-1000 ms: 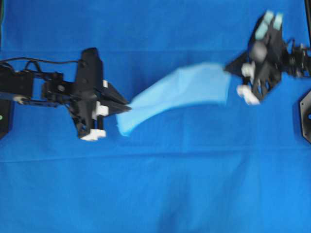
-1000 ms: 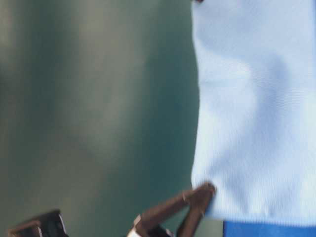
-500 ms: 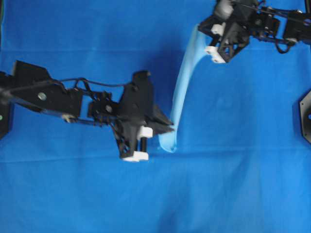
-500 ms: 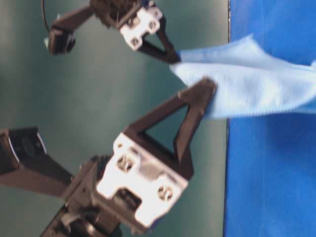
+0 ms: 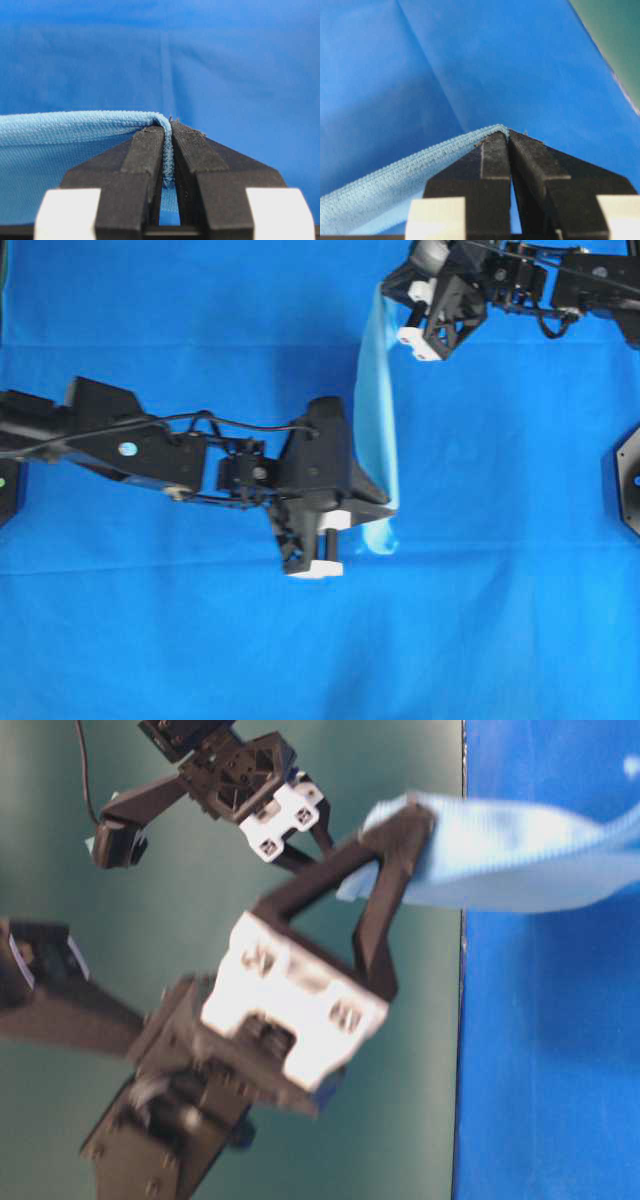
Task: Fold the light blue towel.
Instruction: 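Lift the towel and rotate it a quarter turn, left gripper moving toward the near side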
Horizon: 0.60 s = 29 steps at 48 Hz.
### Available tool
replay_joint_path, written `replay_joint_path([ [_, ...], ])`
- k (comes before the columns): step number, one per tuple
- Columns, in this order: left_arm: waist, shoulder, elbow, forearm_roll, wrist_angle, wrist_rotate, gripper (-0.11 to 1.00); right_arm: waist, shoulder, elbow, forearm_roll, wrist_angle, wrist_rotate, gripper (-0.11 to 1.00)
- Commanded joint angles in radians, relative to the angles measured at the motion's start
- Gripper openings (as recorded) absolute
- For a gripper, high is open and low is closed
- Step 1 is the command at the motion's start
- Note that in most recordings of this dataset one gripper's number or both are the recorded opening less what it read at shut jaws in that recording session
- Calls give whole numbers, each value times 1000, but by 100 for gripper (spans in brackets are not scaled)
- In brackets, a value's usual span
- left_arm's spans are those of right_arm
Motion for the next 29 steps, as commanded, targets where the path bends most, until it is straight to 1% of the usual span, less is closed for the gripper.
replay_joint_path([
  [1, -37, 25, -84, 3, -18, 5, 2, -46, -60, 17, -6, 6, 2, 2],
  [10, -38, 155, -255, 3, -17, 5, 2, -67, -181, 123, -6, 46, 2, 2],
  [16, -48, 209, -324, 3, -17, 5, 2, -67, -241, 175, -5, 74, 3, 2],
  [22, -54, 216, -325, 2, -15, -3, 2, -66, -258, 192, -5, 98, 3, 2],
  [26, -57, 204, -287, 0, -14, -15, 2, -61, -236, 187, -5, 94, 3, 2],
  [29, -61, 184, -235, -5, -14, -25, 2, -54, -202, 175, -5, 78, 3, 2],
])
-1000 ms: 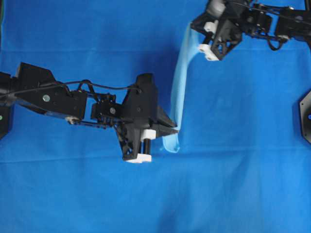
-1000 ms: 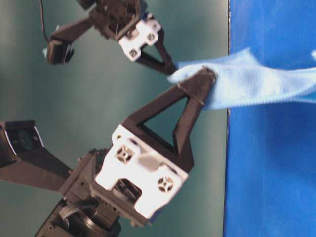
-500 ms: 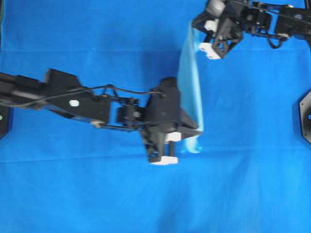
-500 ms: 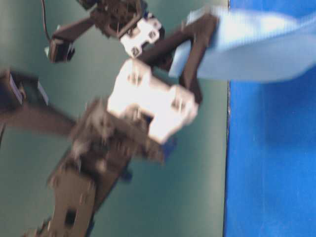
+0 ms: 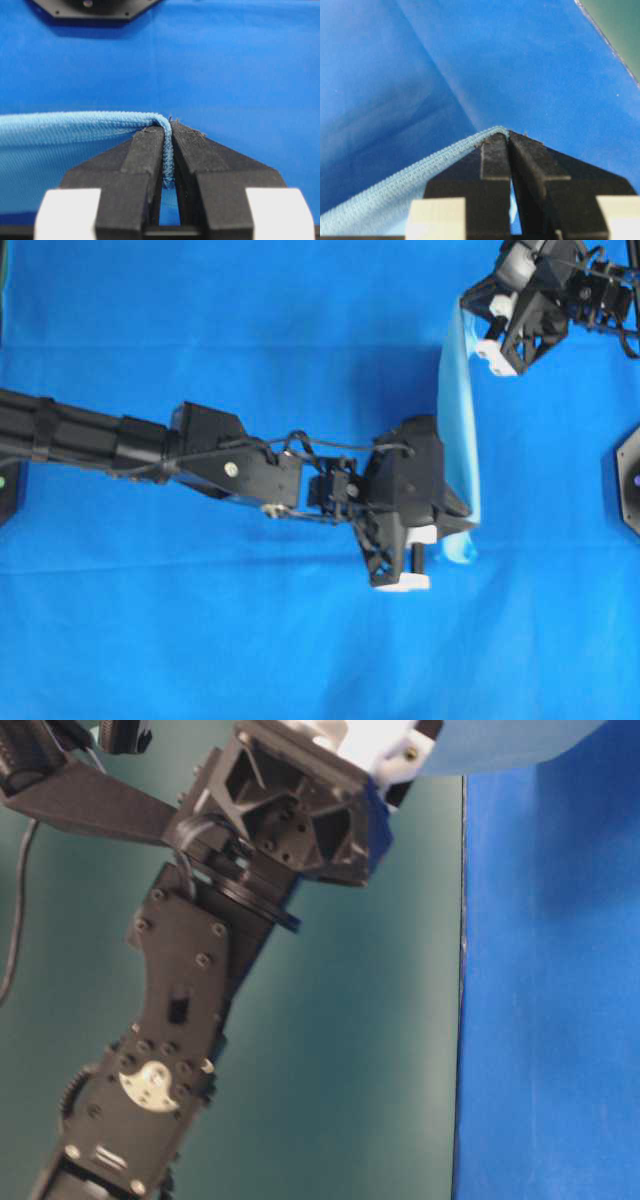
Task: Fold the light blue towel.
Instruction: 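Lift the towel and rotate it a quarter turn, left gripper moving toward the near side, then lay the rotated towel down, open both grippers and pull them back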
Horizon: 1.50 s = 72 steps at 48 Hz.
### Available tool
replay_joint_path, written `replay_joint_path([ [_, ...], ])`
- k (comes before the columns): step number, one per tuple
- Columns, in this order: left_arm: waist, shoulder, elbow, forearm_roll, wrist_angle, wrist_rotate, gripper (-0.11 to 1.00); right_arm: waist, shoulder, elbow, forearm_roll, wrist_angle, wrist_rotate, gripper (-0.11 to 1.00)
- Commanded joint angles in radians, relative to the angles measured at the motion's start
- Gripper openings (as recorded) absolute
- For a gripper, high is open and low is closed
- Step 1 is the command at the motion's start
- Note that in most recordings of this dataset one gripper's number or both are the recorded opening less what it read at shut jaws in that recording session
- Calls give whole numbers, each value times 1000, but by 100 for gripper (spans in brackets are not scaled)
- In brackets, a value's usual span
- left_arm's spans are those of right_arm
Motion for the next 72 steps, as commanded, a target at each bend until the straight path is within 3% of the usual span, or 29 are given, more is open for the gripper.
replay_joint_path([
  [1, -54, -55, 46, -5, -8, -12, 2, -9, 37, -34, -5, -23, 0, 2],
  [16, -64, -152, 351, -11, -163, -218, 2, 26, 299, -167, -14, -173, -23, 2],
  [24, -78, -179, 471, -11, -275, -278, 2, 51, 399, -262, -18, -199, -64, 2],
  [35, -78, -163, 492, -11, -305, -282, 2, 64, 453, -313, -20, -199, -80, 2],
  [54, -63, -132, 499, -12, -305, -284, 4, 67, 486, -305, -20, -202, -80, 3],
  [58, -63, -133, 499, -12, -305, -284, 18, 72, 489, -305, -20, -204, -81, 10],
  [64, -63, -140, 511, -11, -298, -282, 55, 75, 489, -305, -20, -204, -81, 49],
  [67, -63, -146, 520, -11, -285, -282, 74, 75, 489, -305, -20, -204, -81, 63],
  [70, -63, -163, 531, -11, -259, -282, 87, 75, 489, -304, -20, -204, -83, 65],
  [72, -63, -179, 538, -11, -235, -282, 89, 75, 488, -304, -20, -199, -81, 62],
])
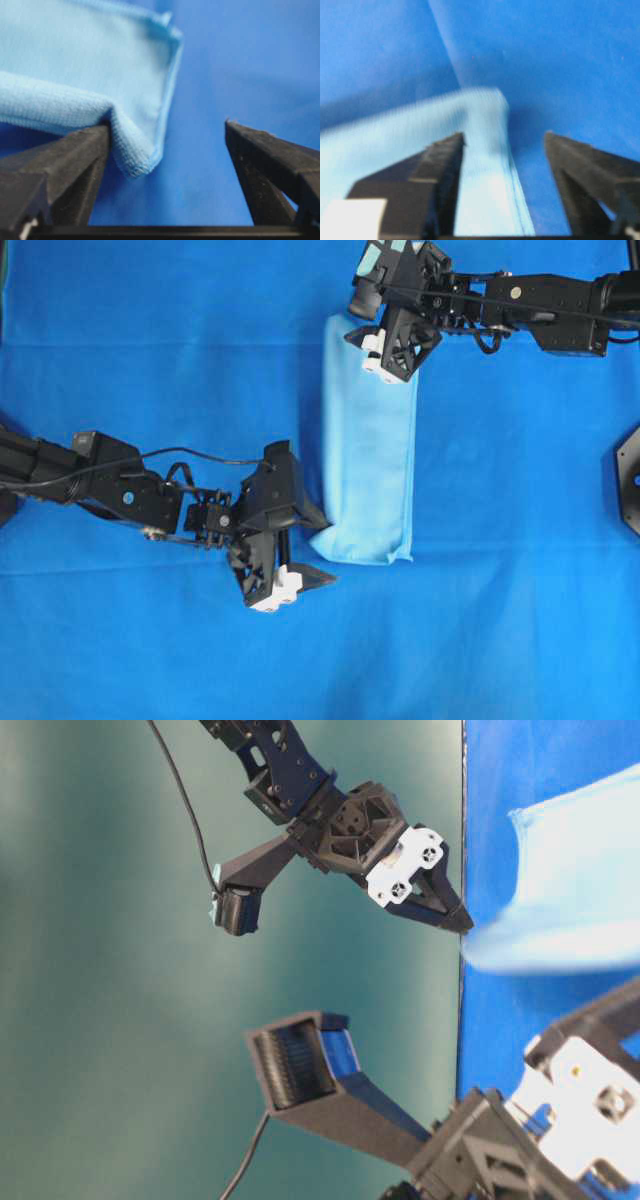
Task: Fold the light blue towel.
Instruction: 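Lay the rotated towel down, open both grippers and pull them back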
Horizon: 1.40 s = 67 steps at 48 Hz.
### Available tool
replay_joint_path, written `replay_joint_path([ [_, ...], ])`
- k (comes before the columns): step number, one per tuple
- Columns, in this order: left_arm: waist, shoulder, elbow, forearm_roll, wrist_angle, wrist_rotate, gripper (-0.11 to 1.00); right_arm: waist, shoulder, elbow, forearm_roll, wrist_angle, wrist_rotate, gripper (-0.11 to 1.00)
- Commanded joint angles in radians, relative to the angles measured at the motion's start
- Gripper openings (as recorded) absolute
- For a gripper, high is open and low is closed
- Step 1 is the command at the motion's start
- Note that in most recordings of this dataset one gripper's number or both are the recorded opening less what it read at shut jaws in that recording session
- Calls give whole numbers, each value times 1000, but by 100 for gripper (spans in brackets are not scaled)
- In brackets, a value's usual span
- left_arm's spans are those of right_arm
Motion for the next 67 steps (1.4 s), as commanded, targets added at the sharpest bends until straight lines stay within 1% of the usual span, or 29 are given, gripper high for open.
replay_joint_path([
  [1, 0, -63, 5, 3, 35, 2, 88, 3, -17, -18, -2, -3, 2, 61],
  [8, 0, -164, 38, 6, 161, 2, 82, 3, -55, 0, -2, 17, 5, 63],
  [11, 0, -225, 64, 9, 212, 5, 82, 5, -87, 20, -2, 20, 6, 63],
  [14, 2, -278, 89, 9, 236, 9, 82, 5, -127, 48, -2, 17, 11, 63],
  [19, 15, -359, 140, 12, 235, 15, 82, 11, -207, 109, 3, 6, 20, 63],
  [23, 37, -416, 178, 15, 218, 25, 82, 23, -287, 179, 6, -17, 28, 63],
  [29, 94, -468, 238, 15, 126, 64, 82, 46, -400, 290, 25, -81, 41, 63],
  [33, 124, -491, 267, 17, 58, 112, 82, 74, -489, 374, 38, -150, 58, 63],
  [40, 178, -540, 322, 17, -48, 230, 82, 138, -640, 489, 48, -238, 81, 63],
  [44, 206, -569, 353, 17, -86, 272, 82, 172, -701, 538, 51, -275, 95, 63],
  [48, 225, -600, 385, 17, -103, 290, 82, 202, -744, 584, 58, -304, 112, 63],
  [53, 244, -629, 416, 15, -114, 291, 82, 221, -761, 624, 71, -345, 124, 63],
  [60, 256, -632, 416, 15, -117, 291, 82, 221, -747, 617, 74, -354, 123, 63],
  [67, 256, -611, 394, 15, -112, 291, 82, 213, -729, 603, 75, -354, 123, 63],
])
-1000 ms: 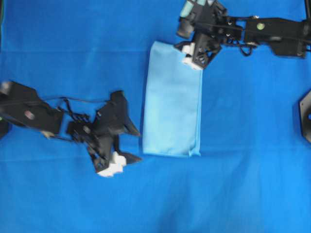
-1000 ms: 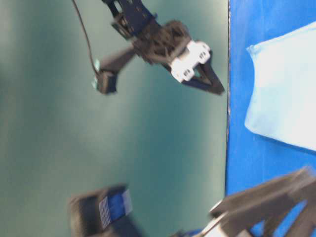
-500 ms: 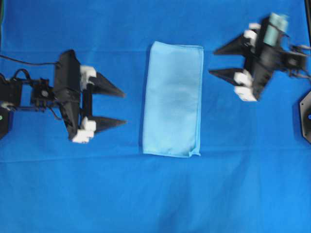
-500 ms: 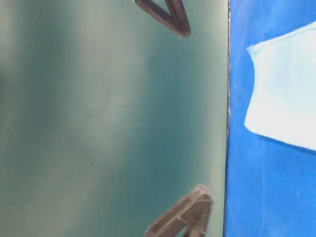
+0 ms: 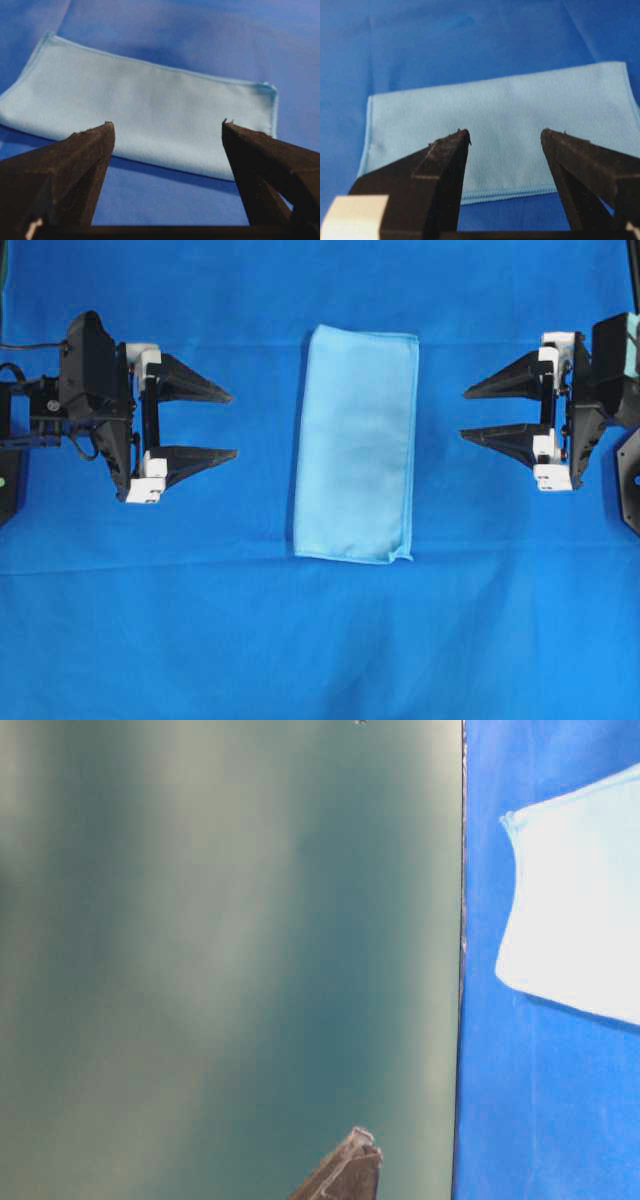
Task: Fold the light blue towel.
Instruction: 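Lay the rotated towel down, open both grippers and pull them back, then move both grippers to the far corners of the towel strip and grasp them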
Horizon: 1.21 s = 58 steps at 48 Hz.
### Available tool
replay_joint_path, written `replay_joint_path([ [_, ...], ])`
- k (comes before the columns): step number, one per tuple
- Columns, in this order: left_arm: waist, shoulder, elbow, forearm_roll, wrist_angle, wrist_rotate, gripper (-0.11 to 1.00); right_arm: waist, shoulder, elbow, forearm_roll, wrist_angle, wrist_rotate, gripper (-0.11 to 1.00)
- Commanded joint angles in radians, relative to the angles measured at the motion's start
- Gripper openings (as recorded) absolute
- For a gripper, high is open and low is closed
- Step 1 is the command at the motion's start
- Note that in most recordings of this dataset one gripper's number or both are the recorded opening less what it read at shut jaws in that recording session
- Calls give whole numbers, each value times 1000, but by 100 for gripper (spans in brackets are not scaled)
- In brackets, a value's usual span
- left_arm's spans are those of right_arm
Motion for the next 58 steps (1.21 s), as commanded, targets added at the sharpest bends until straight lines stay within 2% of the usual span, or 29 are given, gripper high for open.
replay_joint_path([
  [1, 5, 6, -32, 2, -6, 2, 82, -12, 11, -29, 5, -9, 0, 63],
  [7, 28, 55, -80, 3, -2, 18, 82, -92, 58, -61, 0, -9, -18, 63],
  [17, 132, 181, -195, 3, 32, 52, 82, -229, 225, -146, -28, 25, -61, 63],
  [22, 195, 267, -247, 3, 34, 71, 82, -267, 318, -202, -41, 69, -83, 63],
  [31, 272, 431, -331, 3, 32, 74, 82, -301, 476, -285, -57, 97, -103, 62],
  [43, 325, 584, -423, 3, 28, 74, 81, -337, 630, -336, -60, 89, -106, 62],
  [58, 342, 701, -477, 3, 26, 74, 81, -345, 684, -347, -60, 84, -106, 62],
])
